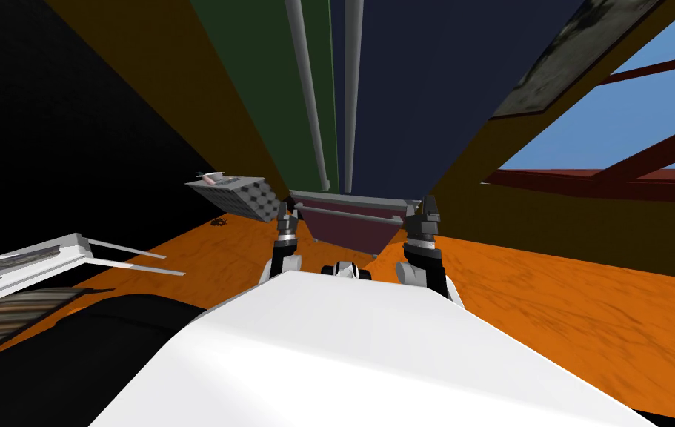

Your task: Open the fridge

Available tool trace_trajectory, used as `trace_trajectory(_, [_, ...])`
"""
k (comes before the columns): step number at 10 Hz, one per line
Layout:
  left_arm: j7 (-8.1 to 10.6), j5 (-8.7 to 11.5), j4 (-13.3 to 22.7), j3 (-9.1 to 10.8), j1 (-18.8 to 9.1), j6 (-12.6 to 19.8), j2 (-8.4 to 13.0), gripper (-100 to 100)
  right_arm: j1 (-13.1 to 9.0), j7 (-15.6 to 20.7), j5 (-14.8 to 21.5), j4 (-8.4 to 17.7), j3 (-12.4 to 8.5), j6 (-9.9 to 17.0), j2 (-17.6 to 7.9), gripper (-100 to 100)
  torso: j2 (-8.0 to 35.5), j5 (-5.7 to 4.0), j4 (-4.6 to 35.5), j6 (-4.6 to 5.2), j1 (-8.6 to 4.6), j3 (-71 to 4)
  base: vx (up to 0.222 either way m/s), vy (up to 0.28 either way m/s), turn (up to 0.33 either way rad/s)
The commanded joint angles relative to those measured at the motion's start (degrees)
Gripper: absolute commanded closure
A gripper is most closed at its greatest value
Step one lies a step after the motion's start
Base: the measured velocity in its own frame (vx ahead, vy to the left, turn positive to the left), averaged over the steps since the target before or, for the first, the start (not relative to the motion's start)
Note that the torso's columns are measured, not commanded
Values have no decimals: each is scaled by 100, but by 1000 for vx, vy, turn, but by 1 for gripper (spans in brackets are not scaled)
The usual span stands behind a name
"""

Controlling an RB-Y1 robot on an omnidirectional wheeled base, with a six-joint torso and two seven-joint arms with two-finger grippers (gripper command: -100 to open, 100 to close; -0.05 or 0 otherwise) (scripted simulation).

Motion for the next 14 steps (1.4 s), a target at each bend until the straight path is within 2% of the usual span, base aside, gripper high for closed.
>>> trace_trajectory(1, [-7,0,145,-20,-49,-2,450,-100,0,0,0,1,0,0,0,0,52,1,56,0,1,-113,19,9,-23])
trace_trajectory(3, [-18,-2,317,-49,-105,-2,713,-100,1,0,0,1,0,0,0,0,69,0,76,0,-1,-144,25,13,-28])
trace_trajectory(6, [-38,-6,634,-103,-210,-3,939,-100,1,0,0,1,0,0,0,0,73,-1,79,0,-2,-144,34,17,-38])
trace_trajectory(10, [-68,-12,1091,-183,-362,-6,1049,-100,1,0,0,1,0,0,0,0,74,-1,79,0,-4,-143,40,19,-44])
trace_trajectory(14, [-95,-19,1512,-258,-502,-10,1037,-100,1,0,0,1,0,0,0,0,76,-1,80,0,-4,-142,36,21,-40])
